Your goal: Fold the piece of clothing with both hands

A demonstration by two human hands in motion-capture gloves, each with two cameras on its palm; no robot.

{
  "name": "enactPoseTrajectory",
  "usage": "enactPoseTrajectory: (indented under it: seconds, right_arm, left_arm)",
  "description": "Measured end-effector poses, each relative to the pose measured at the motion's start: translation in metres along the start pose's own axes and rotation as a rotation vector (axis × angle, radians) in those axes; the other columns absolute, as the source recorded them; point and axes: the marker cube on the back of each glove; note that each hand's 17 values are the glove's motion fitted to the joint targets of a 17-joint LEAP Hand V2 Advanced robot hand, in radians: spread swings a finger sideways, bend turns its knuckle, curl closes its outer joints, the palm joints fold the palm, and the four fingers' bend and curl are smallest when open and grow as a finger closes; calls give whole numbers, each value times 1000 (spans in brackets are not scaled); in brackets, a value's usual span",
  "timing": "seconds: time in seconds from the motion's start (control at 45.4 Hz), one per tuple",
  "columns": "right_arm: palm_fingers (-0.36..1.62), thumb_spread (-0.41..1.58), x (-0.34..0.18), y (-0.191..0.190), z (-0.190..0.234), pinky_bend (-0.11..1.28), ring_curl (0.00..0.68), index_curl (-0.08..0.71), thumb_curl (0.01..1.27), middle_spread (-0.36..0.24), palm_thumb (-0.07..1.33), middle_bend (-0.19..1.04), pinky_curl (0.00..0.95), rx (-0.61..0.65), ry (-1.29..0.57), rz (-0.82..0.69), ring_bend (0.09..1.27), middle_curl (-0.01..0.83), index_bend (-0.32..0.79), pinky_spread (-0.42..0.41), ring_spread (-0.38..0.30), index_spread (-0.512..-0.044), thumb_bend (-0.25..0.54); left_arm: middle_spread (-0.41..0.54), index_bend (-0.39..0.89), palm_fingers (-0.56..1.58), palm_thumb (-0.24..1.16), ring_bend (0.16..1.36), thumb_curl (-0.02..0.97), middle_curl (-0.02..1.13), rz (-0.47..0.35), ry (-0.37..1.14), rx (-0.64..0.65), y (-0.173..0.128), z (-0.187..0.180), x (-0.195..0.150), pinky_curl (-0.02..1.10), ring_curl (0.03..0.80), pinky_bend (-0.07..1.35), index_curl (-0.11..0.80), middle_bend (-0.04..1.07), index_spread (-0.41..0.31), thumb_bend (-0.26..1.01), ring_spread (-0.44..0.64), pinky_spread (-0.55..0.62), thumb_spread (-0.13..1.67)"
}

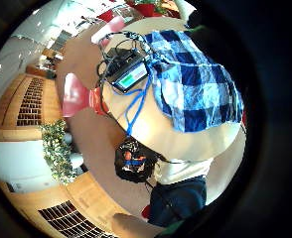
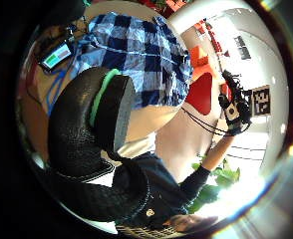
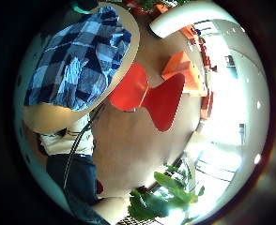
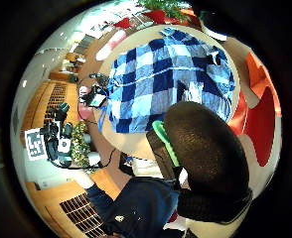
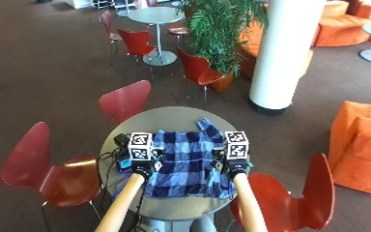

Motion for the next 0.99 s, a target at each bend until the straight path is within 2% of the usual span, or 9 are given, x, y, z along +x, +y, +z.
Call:
enactPoseTrajectory:
  seconds: [0.022,0.066,0.154,0.375,0.551,0.705,0.815,0.882,0.992]
  right_arm:
    - [424,447,1,-1,1,374,62,53,45,-35,274,206,83,2,-1,2,295,52,191,72,9,-186,186]
    - [408,602,2,-3,1,387,92,91,59,-42,298,200,123,4,-6,2,304,77,183,91,15,-231,202]
    - [383,841,1,1,-3,399,135,142,83,-52,315,193,175,1,-19,-10,313,117,173,115,21,-290,209]
    - [355,1152,4,-6,-2,400,181,204,127,-57,321,186,232,-13,-31,-20,320,185,162,142,27,-350,187]
    - [344,1250,3,-11,-9,408,208,230,152,-59,320,180,264,-7,-68,-15,328,220,154,149,29,-365,157]
    - [325,1288,11,-37,6,421,230,243,169,-59,322,177,286,-42,-91,7,338,243,143,152,30,-370,129]
    - [270,1293,15,-50,19,465,250,230,183,-67,322,165,310,-72,-112,21,372,252,101,175,30,-380,106]
    - [210,1282,16,-54,27,490,261,217,193,-69,333,171,322,-86,-131,10,387,257,81,189,37,-390,95]
    - [158,1269,17,-52,36,517,269,201,210,-69,354,188,333,-107,-125,-4,395,270,92,210,49,-404,79]
  left_arm:
    - [8,299,580,151,402,28,44,-1,-3,-1,1,-1,0,64,76,309,81,174,-71,95,58,50,449]
    - [10,300,560,163,423,41,84,-5,-16,-2,2,-4,1,106,123,316,116,162,-88,100,73,62,600]
    - [13,303,530,174,438,66,133,-17,-44,14,-3,-6,-1,159,174,317,171,157,-111,98,94,79,823]
    - [16,286,502,179,446,119,179,-34,-46,-8,-9,1,-12,219,219,308,259,148,-134,68,121,98,1099]
    - [20,262,487,183,448,152,201,-20,-21,1,-12,1,-16,251,239,304,307,144,-141,38,129,103,1183]
    - [29,211,455,171,458,174,213,48,9,-53,-30,23,-19,278,257,319,329,138,-139,2,138,105,1203]
    - [71,101,288,149,497,189,205,51,16,-126,-37,38,-23,318,280,411,308,95,-132,-26,174,134,1161]
    - [109,27,172,124,554,198,203,40,28,-151,-38,44,-24,346,302,487,270,110,-135,-37,202,166,1108]
    - [149,36,118,93,621,214,194,48,36,-173,-41,62,-28,368,310,591,228,136,-142,-38,219,157,1035]
